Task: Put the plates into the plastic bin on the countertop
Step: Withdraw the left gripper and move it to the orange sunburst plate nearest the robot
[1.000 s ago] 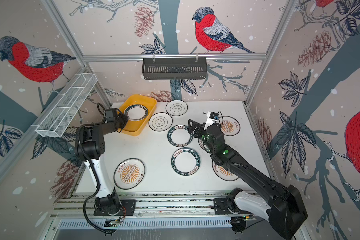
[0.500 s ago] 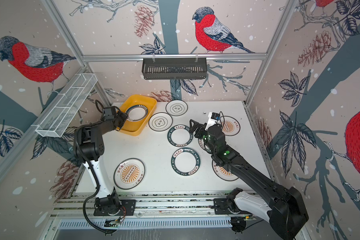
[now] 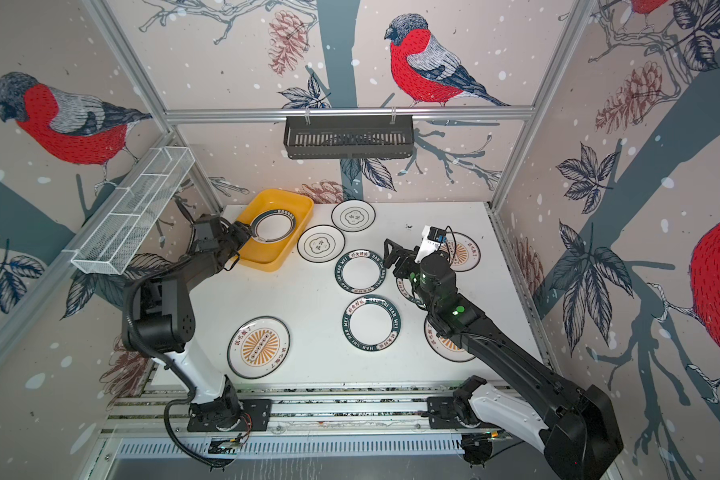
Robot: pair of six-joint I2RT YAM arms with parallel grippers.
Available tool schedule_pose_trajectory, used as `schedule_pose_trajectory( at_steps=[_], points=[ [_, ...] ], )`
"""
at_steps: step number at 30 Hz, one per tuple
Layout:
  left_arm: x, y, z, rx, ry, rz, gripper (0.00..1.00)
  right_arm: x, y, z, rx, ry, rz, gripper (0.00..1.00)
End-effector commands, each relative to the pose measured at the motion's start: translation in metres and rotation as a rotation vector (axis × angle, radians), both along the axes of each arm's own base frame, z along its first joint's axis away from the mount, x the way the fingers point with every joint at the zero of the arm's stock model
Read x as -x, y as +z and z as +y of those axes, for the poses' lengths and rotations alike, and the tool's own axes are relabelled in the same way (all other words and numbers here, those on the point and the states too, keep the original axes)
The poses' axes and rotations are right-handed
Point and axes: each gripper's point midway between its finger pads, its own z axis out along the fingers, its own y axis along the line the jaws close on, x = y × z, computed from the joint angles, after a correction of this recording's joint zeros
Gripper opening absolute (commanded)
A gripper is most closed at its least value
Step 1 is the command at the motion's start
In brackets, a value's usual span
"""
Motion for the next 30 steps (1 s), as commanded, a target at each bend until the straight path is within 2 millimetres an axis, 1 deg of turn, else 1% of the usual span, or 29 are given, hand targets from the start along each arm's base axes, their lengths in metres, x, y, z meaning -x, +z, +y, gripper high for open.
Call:
schedule_pose_trajectory(
  at_steps=[1, 3, 4, 6, 7, 10, 15, 16, 17, 18, 20, 23, 25, 28, 30],
  points=[
    [0.017, 0.013, 0.003, -0.146, 0.014, 0.007, 0.68, -0.001, -0.003, -0.008, 0.012, -0.045, 0.007, 1.0],
    [0.036, 0.012, 0.003, -0.179, 0.027, 0.05, 0.69, 0.0, -0.007, -0.01, 0.023, -0.052, 0.019, 1.0],
    [0.044, 0.017, 0.005, -0.19, 0.04, 0.053, 0.7, 0.0, -0.009, -0.011, 0.026, -0.053, 0.023, 1.0],
    [0.065, 0.011, 0.004, -0.204, 0.045, 0.077, 0.72, 0.001, -0.011, -0.009, 0.029, -0.042, 0.023, 1.0],
    [0.074, 0.012, 0.005, -0.212, 0.054, 0.085, 0.74, 0.001, -0.012, -0.009, 0.032, -0.038, 0.024, 1.0],
    [0.097, 0.008, 0.001, -0.204, 0.047, 0.119, 0.78, 0.002, -0.013, -0.008, 0.028, -0.029, 0.024, 1.0],
    [0.145, -0.017, -0.008, -0.13, 0.063, 0.235, 0.84, 0.005, -0.016, -0.004, 0.017, 0.0, 0.021, 1.0],
    [0.156, -0.021, -0.008, -0.121, 0.073, 0.253, 0.86, 0.005, -0.016, -0.003, 0.016, 0.006, 0.019, 1.0],
    [0.166, -0.027, -0.007, -0.108, 0.096, 0.276, 0.95, 0.006, -0.017, -0.003, 0.016, 0.011, 0.018, 1.0],
    [0.178, -0.031, -0.006, -0.106, 0.116, 0.298, 0.96, 0.007, -0.017, -0.002, 0.017, 0.019, 0.015, 1.0],
    [0.203, -0.044, 0.001, -0.114, 0.173, 0.369, 0.96, 0.008, -0.017, -0.002, 0.02, 0.029, 0.009, 1.0],
    [0.236, -0.056, 0.009, -0.135, 0.239, 0.441, 0.96, 0.01, -0.017, -0.003, 0.025, 0.037, 0.001, 1.0],
    [0.251, -0.058, 0.011, -0.131, 0.266, 0.458, 0.96, 0.011, -0.018, -0.004, 0.023, 0.042, -0.006, 1.0],
    [0.266, -0.057, 0.017, -0.146, 0.296, 0.465, 0.96, 0.009, -0.02, -0.006, 0.016, 0.046, -0.003, 1.0],
    [0.266, -0.054, 0.016, -0.136, 0.299, 0.455, 0.96, 0.007, -0.023, -0.009, 0.018, 0.035, 0.013, 1.0]
  ],
)
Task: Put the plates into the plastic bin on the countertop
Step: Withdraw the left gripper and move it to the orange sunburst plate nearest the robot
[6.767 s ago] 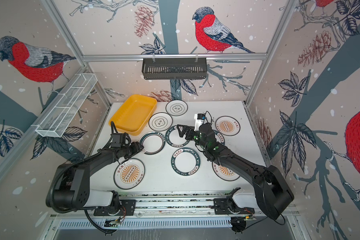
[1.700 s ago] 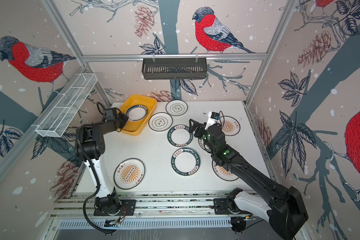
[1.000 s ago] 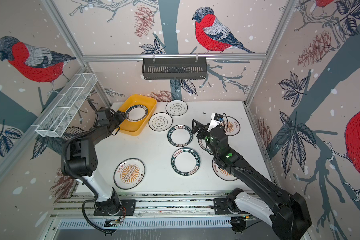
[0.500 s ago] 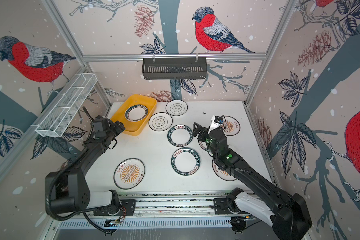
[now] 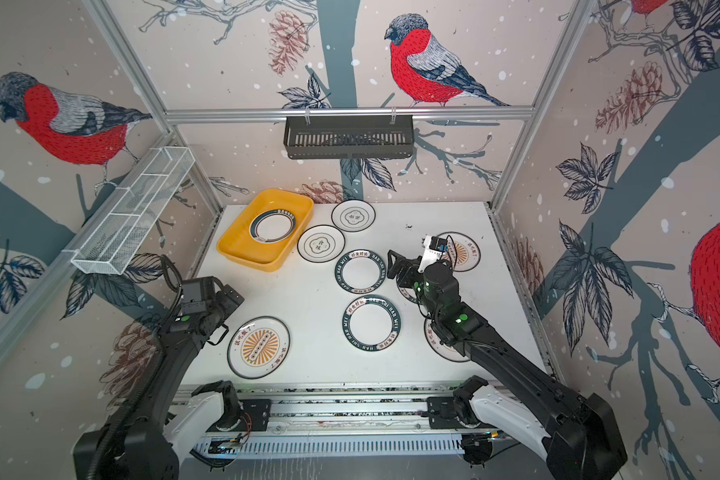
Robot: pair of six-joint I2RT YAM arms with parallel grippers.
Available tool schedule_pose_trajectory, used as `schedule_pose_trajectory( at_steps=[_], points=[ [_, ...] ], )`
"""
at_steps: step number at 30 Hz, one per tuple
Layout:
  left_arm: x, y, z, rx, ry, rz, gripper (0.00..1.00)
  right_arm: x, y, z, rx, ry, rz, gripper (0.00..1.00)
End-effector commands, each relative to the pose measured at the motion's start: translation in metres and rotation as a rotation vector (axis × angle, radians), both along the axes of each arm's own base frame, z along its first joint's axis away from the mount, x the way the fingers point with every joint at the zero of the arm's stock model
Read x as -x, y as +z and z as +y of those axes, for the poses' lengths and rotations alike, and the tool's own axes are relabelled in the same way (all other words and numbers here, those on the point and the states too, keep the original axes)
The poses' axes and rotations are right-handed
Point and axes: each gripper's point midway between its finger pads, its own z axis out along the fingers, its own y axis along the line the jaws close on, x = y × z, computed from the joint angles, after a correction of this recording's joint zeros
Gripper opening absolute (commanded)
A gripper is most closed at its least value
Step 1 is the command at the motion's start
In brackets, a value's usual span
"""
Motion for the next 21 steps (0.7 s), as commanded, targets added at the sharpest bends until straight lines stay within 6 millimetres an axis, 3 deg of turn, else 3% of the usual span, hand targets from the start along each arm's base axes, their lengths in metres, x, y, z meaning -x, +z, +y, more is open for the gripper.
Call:
schedule_pose_trajectory(
  at_steps=[1, 10, 14, 21],
  points=[
    [0.017, -0.006, 0.007, -0.005, 0.065, 0.059, 0.96, -0.003, 0.006, 0.0, -0.017, 0.011, -0.017, 1.0],
    [0.045, -0.035, 0.004, 0.09, 0.208, 0.119, 0.96, -0.01, -0.006, -0.016, -0.029, -0.011, 0.015, 1.0],
    [0.047, -0.029, 0.002, 0.098, 0.203, 0.101, 0.96, -0.017, -0.013, -0.024, -0.024, -0.033, 0.047, 1.0],
    [0.061, -0.038, 0.007, 0.094, 0.27, 0.159, 0.96, -0.026, -0.021, -0.042, -0.043, -0.11, 0.093, 1.0]
  ],
)
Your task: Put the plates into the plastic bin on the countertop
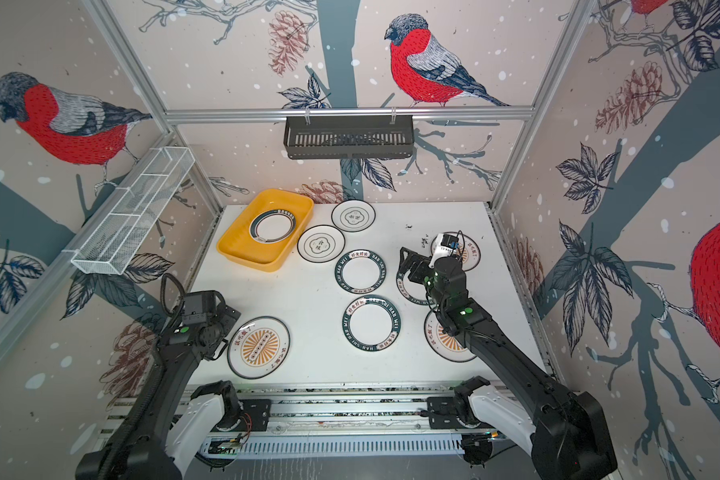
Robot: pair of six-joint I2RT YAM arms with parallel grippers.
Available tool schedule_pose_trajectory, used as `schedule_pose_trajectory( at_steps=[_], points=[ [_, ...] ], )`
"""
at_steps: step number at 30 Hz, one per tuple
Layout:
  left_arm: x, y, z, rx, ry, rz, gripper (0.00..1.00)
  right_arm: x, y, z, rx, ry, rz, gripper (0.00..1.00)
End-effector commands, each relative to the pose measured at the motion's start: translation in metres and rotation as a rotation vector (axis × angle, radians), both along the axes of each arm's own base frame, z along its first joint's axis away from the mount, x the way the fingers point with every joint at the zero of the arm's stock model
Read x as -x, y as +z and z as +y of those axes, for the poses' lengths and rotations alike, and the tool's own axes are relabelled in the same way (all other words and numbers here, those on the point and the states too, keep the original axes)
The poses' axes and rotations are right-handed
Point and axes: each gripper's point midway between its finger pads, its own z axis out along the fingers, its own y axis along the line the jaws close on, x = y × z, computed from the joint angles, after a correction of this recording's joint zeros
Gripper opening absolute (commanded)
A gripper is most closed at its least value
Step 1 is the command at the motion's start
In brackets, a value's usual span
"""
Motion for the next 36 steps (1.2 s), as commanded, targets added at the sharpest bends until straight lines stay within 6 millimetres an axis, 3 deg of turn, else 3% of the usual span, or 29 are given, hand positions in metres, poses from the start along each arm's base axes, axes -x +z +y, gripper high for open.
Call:
schedule_pose_trajectory(
  at_steps=[1, 10, 18, 23, 36],
  points=[
    [0.015, -0.01, 0.004, 0.003, 0.061, 0.066, 0.96, -0.005, -0.001, -0.01, -0.027, -0.053, 0.025, 1.0],
    [0.042, -0.051, -0.027, 0.206, 0.105, 0.178, 0.96, -0.023, -0.014, -0.027, -0.026, -0.129, 0.091, 1.0],
    [0.061, -0.072, -0.048, 0.322, 0.134, 0.201, 0.96, -0.031, -0.021, -0.034, -0.017, -0.152, 0.112, 1.0],
    [0.056, -0.066, -0.054, 0.355, 0.131, 0.15, 0.96, -0.034, -0.022, -0.036, -0.014, -0.162, 0.117, 1.0],
    [0.028, -0.052, -0.095, 0.529, 0.077, 0.011, 0.96, -0.031, -0.027, -0.034, -0.033, -0.15, 0.122, 1.0]
  ],
)
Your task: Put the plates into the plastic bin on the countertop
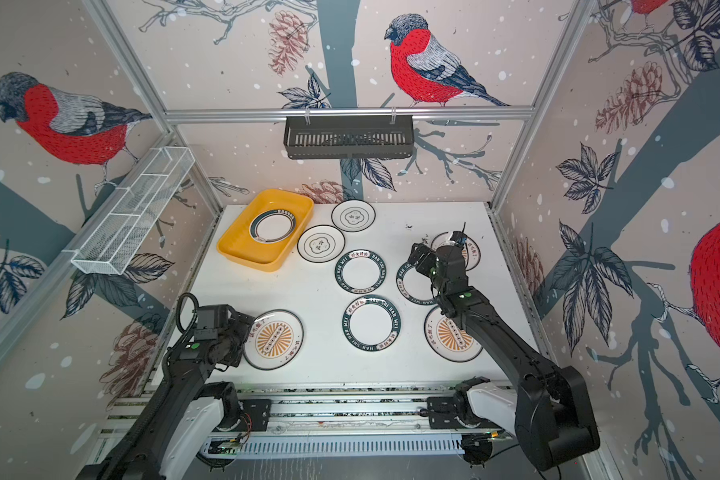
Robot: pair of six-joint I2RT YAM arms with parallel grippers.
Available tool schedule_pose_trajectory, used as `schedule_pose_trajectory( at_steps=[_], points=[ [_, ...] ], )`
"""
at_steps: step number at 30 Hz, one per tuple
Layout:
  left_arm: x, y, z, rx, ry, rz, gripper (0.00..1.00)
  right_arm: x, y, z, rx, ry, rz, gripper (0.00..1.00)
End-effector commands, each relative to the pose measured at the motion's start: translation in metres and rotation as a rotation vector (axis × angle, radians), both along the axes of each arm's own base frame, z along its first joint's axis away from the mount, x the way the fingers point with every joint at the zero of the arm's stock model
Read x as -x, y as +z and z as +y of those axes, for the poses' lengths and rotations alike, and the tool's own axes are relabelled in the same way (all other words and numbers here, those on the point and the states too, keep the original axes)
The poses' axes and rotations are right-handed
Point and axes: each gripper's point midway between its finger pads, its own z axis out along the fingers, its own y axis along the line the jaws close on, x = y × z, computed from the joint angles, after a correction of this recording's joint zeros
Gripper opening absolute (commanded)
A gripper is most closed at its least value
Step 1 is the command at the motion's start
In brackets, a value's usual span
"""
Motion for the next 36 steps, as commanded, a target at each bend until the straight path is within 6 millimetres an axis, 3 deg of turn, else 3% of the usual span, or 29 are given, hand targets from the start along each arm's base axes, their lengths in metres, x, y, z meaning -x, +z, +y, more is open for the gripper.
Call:
schedule_pose_trajectory(
  at_steps=[1, 15, 25, 31, 36],
  points=[
    [0.02, -0.012, -0.025, 0.158, 0.01, 0.092, 0.96, -0.001, 0.007, 0.002, -0.022, 0.003, -0.028, 1.0],
    [-0.013, 0.005, -0.077, 0.131, -0.32, -0.007, 0.96, 0.004, 0.005, 0.002, -0.023, 0.009, -0.023, 1.0],
    [0.011, -0.01, -0.087, 0.03, -0.682, 0.087, 0.93, 0.001, 0.014, 0.014, -0.036, 0.053, -0.05, 1.0],
    [0.017, -0.007, -0.096, 0.069, -0.72, 0.016, 0.91, 0.001, 0.022, 0.029, -0.039, 0.1, -0.06, 1.0],
    [0.029, -0.017, -0.096, 0.095, -0.708, 0.037, 0.81, 0.007, 0.028, 0.037, -0.039, 0.117, -0.072, 1.0]
  ],
)
